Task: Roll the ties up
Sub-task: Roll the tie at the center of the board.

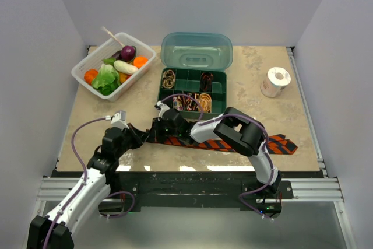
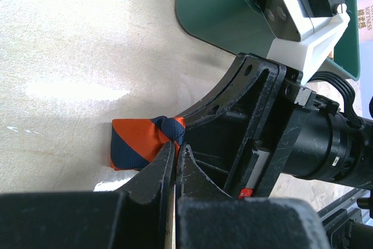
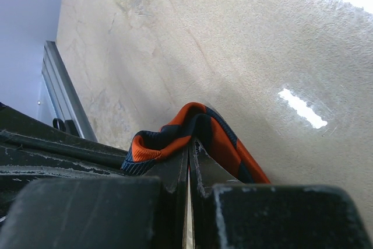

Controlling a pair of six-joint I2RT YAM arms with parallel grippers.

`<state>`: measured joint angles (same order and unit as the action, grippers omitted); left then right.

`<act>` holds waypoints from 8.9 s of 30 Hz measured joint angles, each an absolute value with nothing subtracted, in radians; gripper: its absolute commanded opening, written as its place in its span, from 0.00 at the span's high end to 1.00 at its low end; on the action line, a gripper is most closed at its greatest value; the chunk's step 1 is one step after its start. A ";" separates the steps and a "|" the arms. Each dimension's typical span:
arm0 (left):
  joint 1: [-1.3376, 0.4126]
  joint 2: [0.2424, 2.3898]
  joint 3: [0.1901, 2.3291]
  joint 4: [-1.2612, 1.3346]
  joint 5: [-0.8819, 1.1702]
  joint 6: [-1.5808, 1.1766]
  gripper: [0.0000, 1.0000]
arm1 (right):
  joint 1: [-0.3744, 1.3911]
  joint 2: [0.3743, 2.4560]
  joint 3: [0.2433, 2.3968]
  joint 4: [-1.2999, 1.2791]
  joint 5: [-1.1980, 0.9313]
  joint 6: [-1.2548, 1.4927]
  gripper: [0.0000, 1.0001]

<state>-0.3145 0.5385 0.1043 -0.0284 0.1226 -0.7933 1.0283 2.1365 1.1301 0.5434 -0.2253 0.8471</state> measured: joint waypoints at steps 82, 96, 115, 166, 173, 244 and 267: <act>-0.389 0.933 0.053 0.366 0.156 -0.907 0.91 | 1.014 1.908 1.164 0.076 0.007 0.626 1.00; -0.389 0.891 0.057 0.315 0.139 -0.900 0.66 | 1.012 1.991 1.187 0.086 -0.017 0.618 1.00; -0.389 0.812 0.123 0.054 -0.022 -0.920 0.51 | 1.013 1.963 1.107 0.178 -0.005 0.612 1.00; -0.448 0.791 0.050 0.268 -0.036 -0.897 1.00 | 1.013 1.828 1.078 0.089 0.027 0.608 1.00; -0.452 0.778 0.090 0.164 -0.080 -0.851 1.00 | 1.013 1.830 1.078 0.068 0.034 0.605 1.00; -0.714 0.841 0.244 0.080 -0.261 -0.665 1.00 | 1.013 1.988 0.942 0.548 -0.154 0.715 1.00; -0.840 0.778 0.210 0.047 -0.361 -0.735 1.00 | 1.022 1.951 0.884 0.550 -0.174 0.747 1.00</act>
<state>-0.8402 0.7776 0.2100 0.0467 -0.3607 -0.7353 1.0218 1.9507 0.8841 0.5499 -0.1738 0.7467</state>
